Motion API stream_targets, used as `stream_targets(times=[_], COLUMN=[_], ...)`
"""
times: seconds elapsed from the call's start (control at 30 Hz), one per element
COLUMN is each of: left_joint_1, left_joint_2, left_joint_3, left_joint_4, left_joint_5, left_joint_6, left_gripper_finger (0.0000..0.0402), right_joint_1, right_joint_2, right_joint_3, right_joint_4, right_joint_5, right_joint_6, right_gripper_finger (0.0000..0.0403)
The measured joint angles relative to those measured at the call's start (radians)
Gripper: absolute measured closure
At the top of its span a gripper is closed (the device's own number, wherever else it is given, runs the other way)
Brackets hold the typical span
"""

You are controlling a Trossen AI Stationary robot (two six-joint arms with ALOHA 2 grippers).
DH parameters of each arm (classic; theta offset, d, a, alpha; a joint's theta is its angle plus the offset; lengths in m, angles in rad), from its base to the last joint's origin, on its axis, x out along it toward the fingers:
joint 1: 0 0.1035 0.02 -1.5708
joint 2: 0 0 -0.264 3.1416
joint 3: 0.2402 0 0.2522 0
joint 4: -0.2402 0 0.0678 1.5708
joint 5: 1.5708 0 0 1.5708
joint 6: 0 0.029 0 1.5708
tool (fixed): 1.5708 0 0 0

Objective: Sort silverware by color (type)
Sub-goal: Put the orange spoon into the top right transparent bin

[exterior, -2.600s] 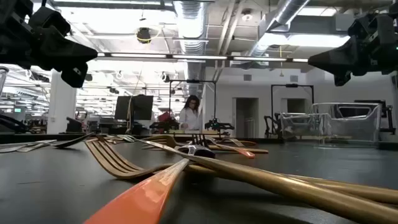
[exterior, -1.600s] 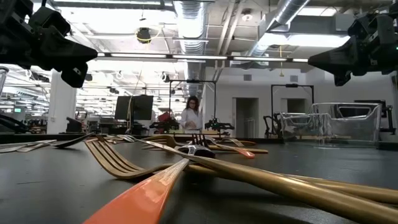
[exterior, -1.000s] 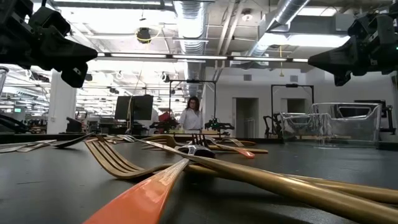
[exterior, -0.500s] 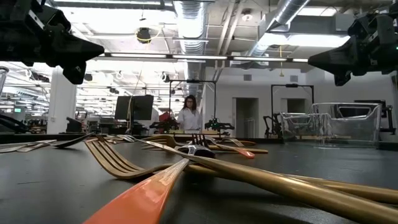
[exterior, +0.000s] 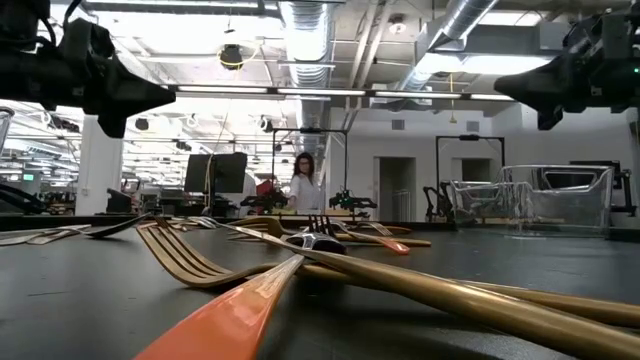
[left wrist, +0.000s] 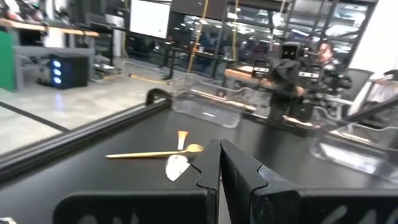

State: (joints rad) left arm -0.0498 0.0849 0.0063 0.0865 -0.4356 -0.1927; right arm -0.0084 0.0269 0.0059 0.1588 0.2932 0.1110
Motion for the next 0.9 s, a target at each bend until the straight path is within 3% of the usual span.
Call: stream_targets(times=[0.2,0.37,0.57,0.77,0.9], left_joint_1=[0.0,0.0,0.0,0.023,0.069], left_joint_2=[0.0,0.012,0.08,0.202,0.29], left_joint_3=[0.0,0.0,0.0,0.0,0.0], left_joint_4=[0.004,0.051,0.092,0.123,0.205], left_joint_5=[-0.01,-0.024,-0.024,-0.129,-0.138], left_joint_6=[-0.004,-0.014,-0.036,-0.006,0.034], left_gripper_finger=[0.0401,0.0395,0.0357,0.0317,0.0298], right_joint_1=[-0.075,-0.116,-0.169,-0.255,-0.319], right_joint_2=[0.033,0.167,0.396,0.657,0.824], right_joint_3=[0.01,0.077,0.194,0.29,0.349], right_joint_4=[-0.022,-0.001,0.035,0.095,0.119], right_joint_5=[0.053,0.05,0.05,0.048,0.048], right_joint_6=[0.128,0.132,0.128,0.185,0.17], right_gripper_finger=[0.0342,0.0325,0.0269,0.0203,0.018])
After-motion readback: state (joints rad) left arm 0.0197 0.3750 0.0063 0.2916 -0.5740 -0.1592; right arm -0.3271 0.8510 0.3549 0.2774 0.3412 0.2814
